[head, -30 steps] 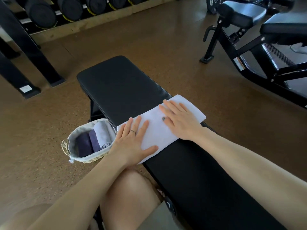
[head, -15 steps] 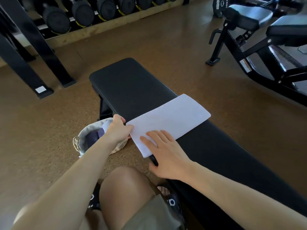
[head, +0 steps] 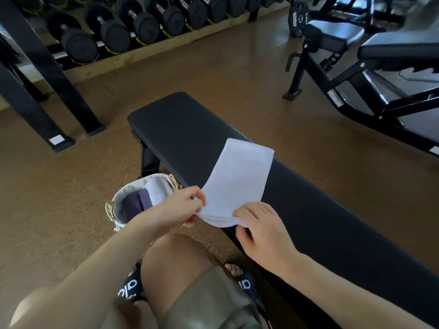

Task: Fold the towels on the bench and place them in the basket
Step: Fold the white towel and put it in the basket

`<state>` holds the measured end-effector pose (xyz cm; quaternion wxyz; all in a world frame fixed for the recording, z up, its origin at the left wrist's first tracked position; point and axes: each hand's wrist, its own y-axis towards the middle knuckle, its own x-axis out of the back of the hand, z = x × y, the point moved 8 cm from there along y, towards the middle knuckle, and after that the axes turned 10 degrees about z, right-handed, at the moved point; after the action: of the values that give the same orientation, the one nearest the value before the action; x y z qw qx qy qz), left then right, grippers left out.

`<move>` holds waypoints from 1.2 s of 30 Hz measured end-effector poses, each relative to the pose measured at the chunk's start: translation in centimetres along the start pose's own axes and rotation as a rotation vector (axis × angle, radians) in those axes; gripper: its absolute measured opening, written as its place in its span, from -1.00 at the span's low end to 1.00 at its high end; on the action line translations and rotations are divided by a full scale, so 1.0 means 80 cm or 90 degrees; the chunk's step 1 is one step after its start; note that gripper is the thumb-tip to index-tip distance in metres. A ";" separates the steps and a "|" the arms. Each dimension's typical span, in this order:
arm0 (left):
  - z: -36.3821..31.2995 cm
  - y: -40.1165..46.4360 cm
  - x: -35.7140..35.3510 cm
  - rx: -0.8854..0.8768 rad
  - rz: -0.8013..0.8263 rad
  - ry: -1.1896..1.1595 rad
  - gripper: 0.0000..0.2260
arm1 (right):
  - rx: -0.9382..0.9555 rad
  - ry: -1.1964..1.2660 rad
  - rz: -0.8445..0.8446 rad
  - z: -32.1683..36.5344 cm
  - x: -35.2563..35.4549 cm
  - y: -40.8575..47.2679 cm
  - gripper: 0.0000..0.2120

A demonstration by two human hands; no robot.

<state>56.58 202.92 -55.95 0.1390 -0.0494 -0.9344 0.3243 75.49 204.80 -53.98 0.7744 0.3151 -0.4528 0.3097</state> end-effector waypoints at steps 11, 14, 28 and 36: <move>-0.028 -0.044 -0.072 -0.259 -0.049 0.554 -0.72 | -0.118 0.135 0.045 -0.039 0.012 -0.082 -0.82; -0.033 -0.047 -0.085 -0.356 -0.156 0.744 -0.85 | -0.126 0.147 0.060 -0.044 0.011 -0.075 -0.82; -0.012 -0.001 -0.054 -0.330 -0.031 0.592 -0.61 | -0.312 0.216 0.127 -0.086 0.002 -0.039 -0.87; -0.008 0.025 -0.041 -0.240 -0.056 0.424 -0.73 | -0.342 0.156 0.085 -0.087 0.000 -0.026 -0.90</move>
<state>59.93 204.31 -57.45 0.4372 -0.1365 -0.8825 0.1070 80.59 208.92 -57.13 0.8571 0.0288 -0.4411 0.2646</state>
